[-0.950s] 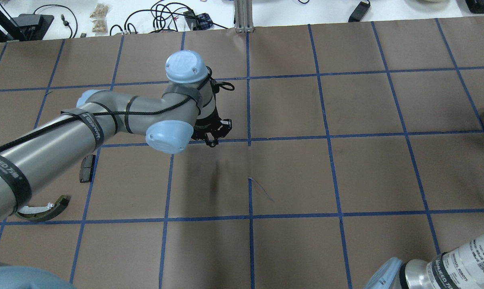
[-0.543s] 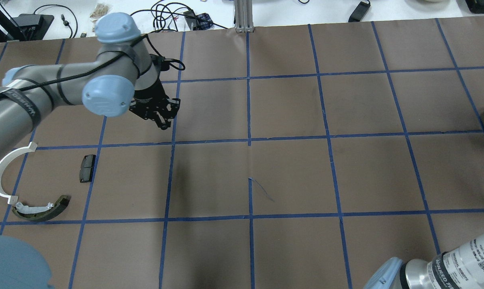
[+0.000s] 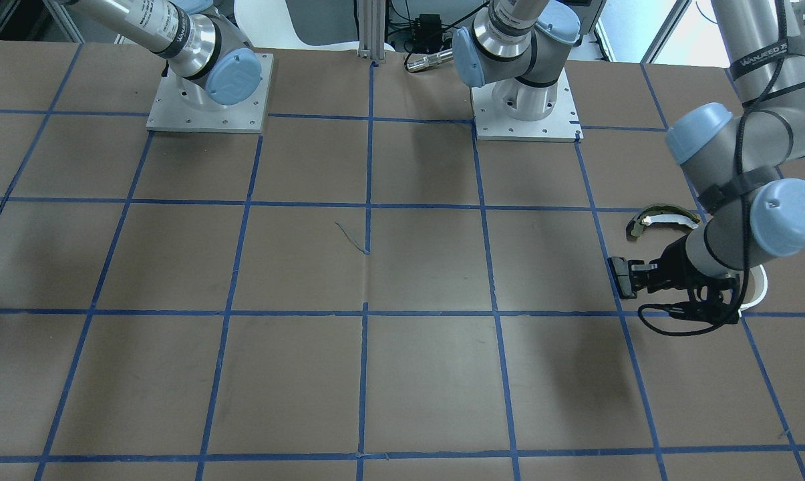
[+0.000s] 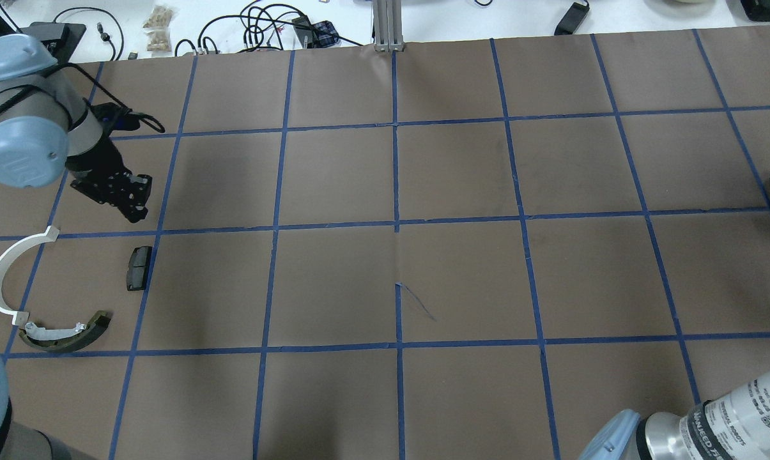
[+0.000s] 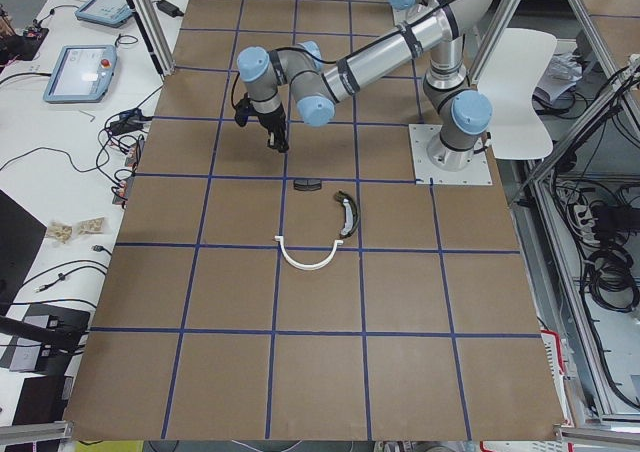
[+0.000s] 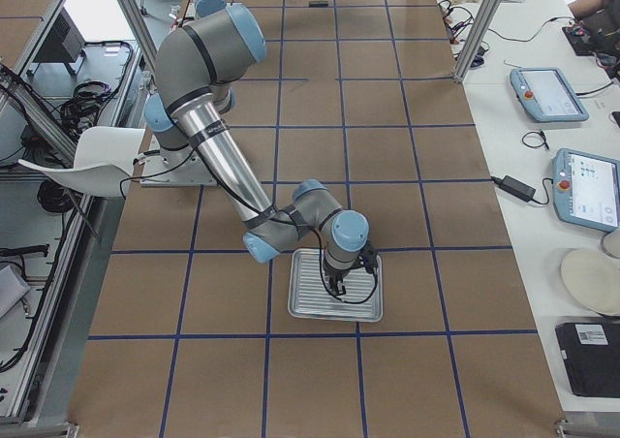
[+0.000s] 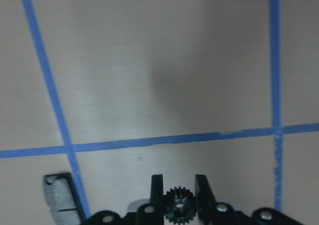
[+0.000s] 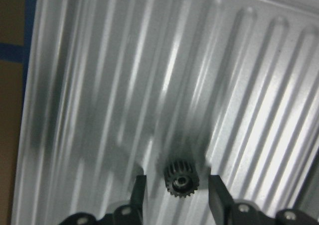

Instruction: Place bearing gear from tray to pile

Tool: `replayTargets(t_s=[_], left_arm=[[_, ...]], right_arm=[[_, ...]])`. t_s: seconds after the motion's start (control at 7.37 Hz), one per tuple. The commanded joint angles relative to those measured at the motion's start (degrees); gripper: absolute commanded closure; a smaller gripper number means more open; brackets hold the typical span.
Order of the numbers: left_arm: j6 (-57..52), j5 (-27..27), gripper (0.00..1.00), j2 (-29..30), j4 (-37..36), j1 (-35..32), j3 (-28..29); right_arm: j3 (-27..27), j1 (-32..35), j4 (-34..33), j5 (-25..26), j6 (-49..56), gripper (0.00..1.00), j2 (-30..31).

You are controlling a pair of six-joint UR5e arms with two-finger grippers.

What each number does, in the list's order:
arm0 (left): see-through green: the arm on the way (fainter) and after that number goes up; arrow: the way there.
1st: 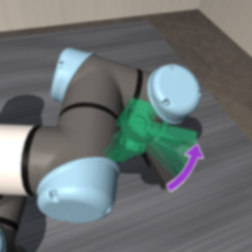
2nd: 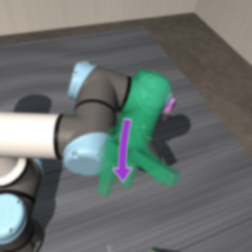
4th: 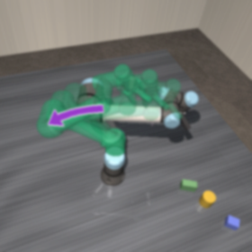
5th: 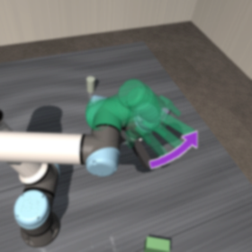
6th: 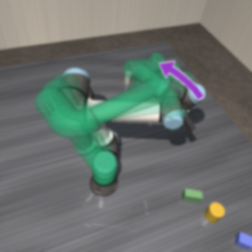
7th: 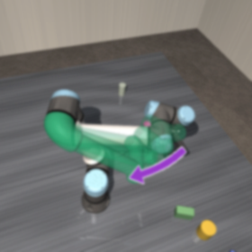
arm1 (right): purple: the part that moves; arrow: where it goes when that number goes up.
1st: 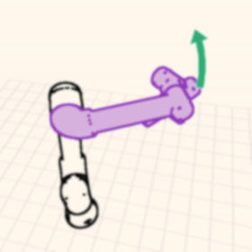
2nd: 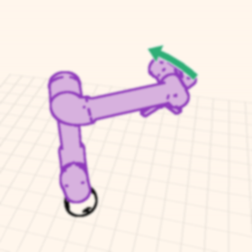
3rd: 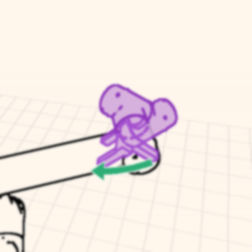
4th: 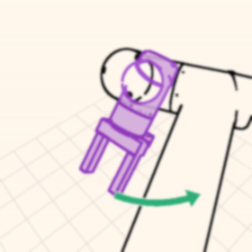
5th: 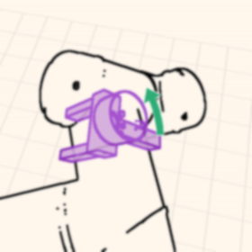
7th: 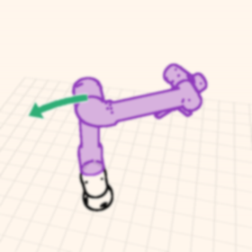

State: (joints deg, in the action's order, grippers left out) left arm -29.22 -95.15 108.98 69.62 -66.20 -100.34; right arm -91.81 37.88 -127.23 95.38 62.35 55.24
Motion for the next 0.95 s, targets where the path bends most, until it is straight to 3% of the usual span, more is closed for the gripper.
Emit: replayTargets(t_s=[0.0, 0.14, 0.41, 0.68, 0.81], left_arm=[[-8.5, -0.2, 1.0, 1.7, -6.6, 8.5, -4.1], [-8.6, -0.1, 0.87, 2.5, -10.8, 8.7, -6.2], [-8.7, 0.0, 0.0, 2.7, -11.8, 8.8, -7.6], [-8.0, 0.5, 0.0, 0.5, -9.9, 7.6, -5.6], [-7.0, 1.3, 0.0, -1.3, -0.4, 5.7, -1.4]], right_arm=[[0.0, 0.0, -0.4, -0.1, -0.1, 0.72, -0.1], [-0.1, 0.0, -0.4, -0.1, -0.1, 0.96, 0.0], [0.0, 0.0, 0.3, 0.1, -0.1, 1.0, 0.5], [0.0, 0.4, 0.9, -0.1, -0.6, 1.0, 3.3], [0.0, 1.6, 2.1, 0.0, -2.0, 1.0, 5.7]])
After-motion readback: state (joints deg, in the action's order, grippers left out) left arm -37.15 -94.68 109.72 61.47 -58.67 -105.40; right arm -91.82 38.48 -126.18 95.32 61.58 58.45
